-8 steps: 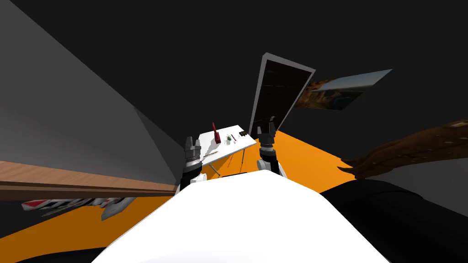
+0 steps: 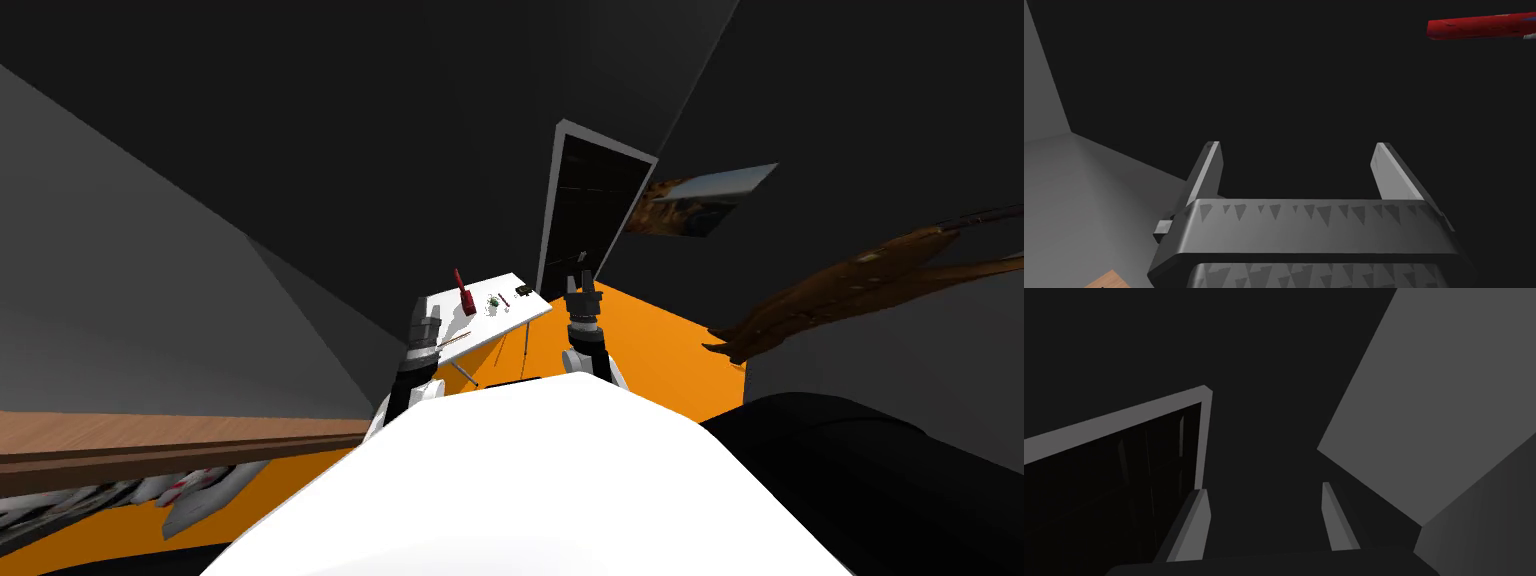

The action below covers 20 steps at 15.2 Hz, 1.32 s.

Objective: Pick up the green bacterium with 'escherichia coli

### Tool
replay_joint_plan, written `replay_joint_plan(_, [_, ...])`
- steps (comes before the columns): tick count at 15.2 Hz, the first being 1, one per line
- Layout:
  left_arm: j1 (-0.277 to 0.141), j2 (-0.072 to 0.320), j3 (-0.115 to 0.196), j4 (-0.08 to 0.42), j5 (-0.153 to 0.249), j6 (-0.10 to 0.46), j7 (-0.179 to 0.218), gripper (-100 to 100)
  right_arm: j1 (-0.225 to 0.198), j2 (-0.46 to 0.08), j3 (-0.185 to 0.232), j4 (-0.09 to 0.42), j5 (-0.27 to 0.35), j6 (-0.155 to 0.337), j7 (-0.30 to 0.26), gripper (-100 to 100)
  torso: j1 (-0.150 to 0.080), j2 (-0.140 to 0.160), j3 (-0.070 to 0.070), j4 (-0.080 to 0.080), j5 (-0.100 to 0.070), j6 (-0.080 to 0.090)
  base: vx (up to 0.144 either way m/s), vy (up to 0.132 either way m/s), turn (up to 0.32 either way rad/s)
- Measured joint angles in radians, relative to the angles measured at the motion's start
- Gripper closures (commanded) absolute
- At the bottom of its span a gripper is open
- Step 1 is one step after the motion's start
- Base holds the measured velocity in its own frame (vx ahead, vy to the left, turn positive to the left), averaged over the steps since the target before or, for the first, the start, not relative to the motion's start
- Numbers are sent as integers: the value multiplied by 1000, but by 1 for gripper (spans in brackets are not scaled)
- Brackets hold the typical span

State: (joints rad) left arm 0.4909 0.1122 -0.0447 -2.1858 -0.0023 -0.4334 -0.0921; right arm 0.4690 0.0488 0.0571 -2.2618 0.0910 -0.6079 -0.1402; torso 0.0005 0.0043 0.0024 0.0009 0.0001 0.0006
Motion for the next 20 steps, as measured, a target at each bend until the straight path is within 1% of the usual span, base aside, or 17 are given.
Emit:
replay_joint_plan(1, [-12,12,6,7,5,18,3,-100,0,0,0,0,0,0,0,0,0,1,0,0,0,0,-67,2,-204])
replay_joint_plan(5, [-45,37,24,17,19,91,12,-100,0,0,0,0,0,0,0,0,0,0,0,0,0,0,-58,2,-220])
replay_joint_plan(10, [-92,52,47,40,34,179,22,-100,0,0,0,0,0,0,0,0,0,0,0,0,0,0,-54,0,-218])
replay_joint_plan(13, [-126,62,67,52,47,242,30,-100,0,0,0,0,0,0,0,0,0,0,0,0,0,0,-55,-2,-241])
replay_joint_plan(15, [-147,63,76,65,52,282,34,-100,0,0,0,0,0,0,0,0,0,-1,0,0,0,1,-50,-2,-301])
replay_joint_plan(17, [-159,62,80,72,55,318,35,-100,0,0,0,0,0,0,0,0,1,-1,-1,0,0,-1,-35,1,-104])
replay_joint_plan(20, [-193,69,99,87,66,380,44,-100,0,0,0,0,0,0,0,0,0,-1,-1,0,0,0,-42,-3,-266])
